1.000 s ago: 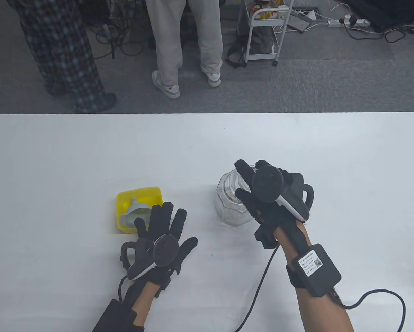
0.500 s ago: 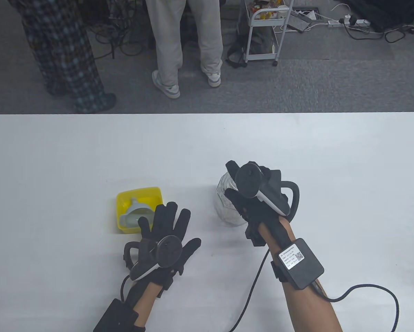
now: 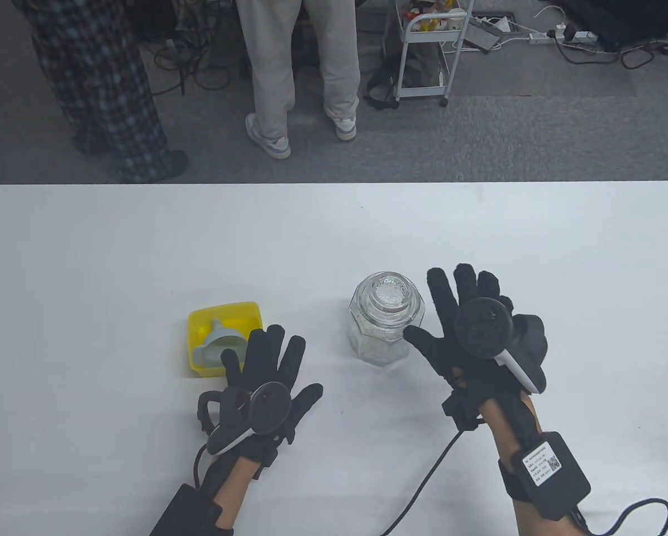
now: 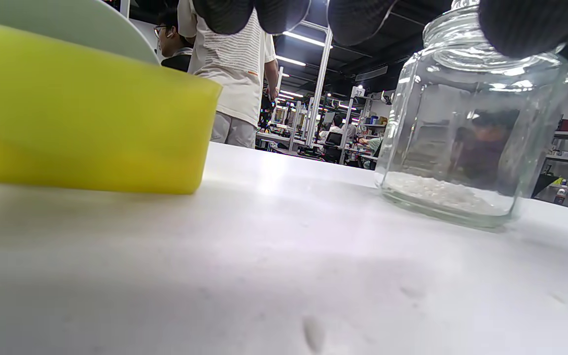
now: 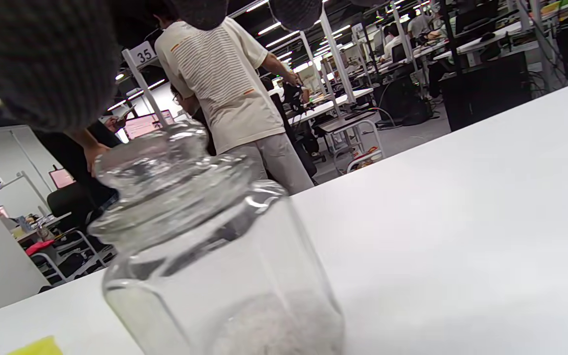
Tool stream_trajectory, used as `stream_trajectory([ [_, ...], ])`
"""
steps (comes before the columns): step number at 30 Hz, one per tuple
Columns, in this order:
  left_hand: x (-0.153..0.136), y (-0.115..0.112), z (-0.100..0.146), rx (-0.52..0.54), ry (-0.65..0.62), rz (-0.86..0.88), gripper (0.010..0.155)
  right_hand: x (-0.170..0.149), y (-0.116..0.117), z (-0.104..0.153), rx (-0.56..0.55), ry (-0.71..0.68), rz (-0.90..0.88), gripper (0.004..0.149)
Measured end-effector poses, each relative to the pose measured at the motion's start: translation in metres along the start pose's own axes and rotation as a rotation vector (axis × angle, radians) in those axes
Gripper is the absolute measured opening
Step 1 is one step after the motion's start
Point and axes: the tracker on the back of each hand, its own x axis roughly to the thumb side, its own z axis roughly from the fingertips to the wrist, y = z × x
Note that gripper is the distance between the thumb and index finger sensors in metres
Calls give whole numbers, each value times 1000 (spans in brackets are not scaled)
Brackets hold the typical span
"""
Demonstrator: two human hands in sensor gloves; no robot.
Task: Transfer rice through funnel into glass jar
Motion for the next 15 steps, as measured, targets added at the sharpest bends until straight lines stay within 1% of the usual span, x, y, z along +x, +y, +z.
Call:
stream_trajectory([
  [4, 0, 1, 1, 13, -5, 5, 84, -34, 9, 9, -8, 47, -17, 89],
  [6, 0, 2, 2, 18, -6, 6, 84, -51, 23, 13, -16, 67, -13, 88],
  [9, 0, 1, 4, 15, -12, 4, 85, -73, 53, 21, -9, 92, 52, 90],
  [10, 1, 1, 4, 17, -15, 5, 85, -82, 65, 24, -37, 91, 44, 91],
  [11, 1, 1, 5, 19, -17, 5, 84, -87, 71, 23, -32, 97, 36, 91],
  [12, 1, 1, 4, 13, -19, 6, 84, -87, 73, 22, 69, 136, 74, 92],
  [13, 2, 0, 4, 3, -18, 6, 85, -86, 72, 25, 26, 154, 116, 91],
  [14, 2, 0, 4, 1, -19, 6, 84, -87, 73, 24, -16, 141, 131, 91],
  [15, 3, 1, 4, 4, -22, 6, 84, -88, 74, 23, -3, 147, 143, 91],
])
